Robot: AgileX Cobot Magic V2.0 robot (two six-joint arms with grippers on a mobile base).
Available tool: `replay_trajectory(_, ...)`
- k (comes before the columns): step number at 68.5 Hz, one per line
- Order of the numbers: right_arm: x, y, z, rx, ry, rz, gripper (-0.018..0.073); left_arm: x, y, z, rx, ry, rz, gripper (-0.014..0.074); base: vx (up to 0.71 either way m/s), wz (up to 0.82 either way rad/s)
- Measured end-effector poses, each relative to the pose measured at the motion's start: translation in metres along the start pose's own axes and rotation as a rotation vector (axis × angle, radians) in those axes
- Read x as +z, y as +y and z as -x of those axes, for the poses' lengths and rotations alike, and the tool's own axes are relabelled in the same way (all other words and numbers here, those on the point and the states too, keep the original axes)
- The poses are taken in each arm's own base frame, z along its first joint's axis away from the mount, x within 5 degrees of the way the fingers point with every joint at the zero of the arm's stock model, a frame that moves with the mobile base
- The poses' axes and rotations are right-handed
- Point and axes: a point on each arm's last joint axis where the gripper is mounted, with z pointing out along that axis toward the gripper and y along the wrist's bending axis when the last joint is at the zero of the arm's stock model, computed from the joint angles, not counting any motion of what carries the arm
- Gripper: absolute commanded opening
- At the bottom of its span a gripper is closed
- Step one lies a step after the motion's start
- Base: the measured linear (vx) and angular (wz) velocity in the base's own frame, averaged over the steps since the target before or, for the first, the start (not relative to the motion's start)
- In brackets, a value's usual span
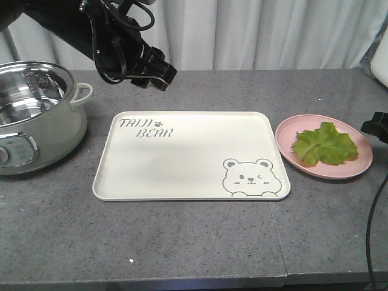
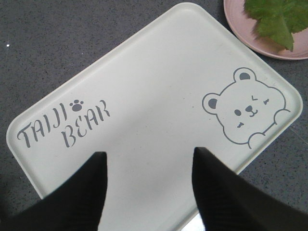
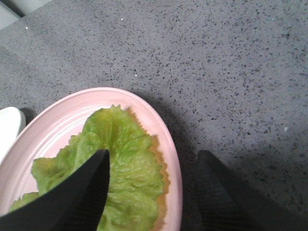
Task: Transfer vegetables to tray and serve
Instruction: 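Lower the leaf onto the pink plate and open the right gripper, then grasp the pink plate rim with the right gripper and lift it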
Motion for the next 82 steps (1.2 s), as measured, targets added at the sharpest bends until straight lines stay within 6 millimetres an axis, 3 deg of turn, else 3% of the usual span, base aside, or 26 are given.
replay_trajectory(30, 0.021, -0.017, -0.018, 0.046, 0.065, -0.011, 0.0347, 0.008, 0.001, -0.001, -0.002, 0.017, -0.002, 0.0376, 0.0, 0.0)
replay_trajectory(57, 0.023, -0.017, -0.021, 0.051, 0.077, 0.006, -0.0017, 0.008, 0.001, -0.001, -0.002, 0.017, -0.002, 0.0376, 0.0, 0.0)
replay_trajectory(82, 0.023, -0.017, -0.021, 0.093, 0.078, 0.007, -0.0006, 0.008, 0.001, -0.001, -0.002, 0.018, -0.002, 0.0376, 0.0, 0.0)
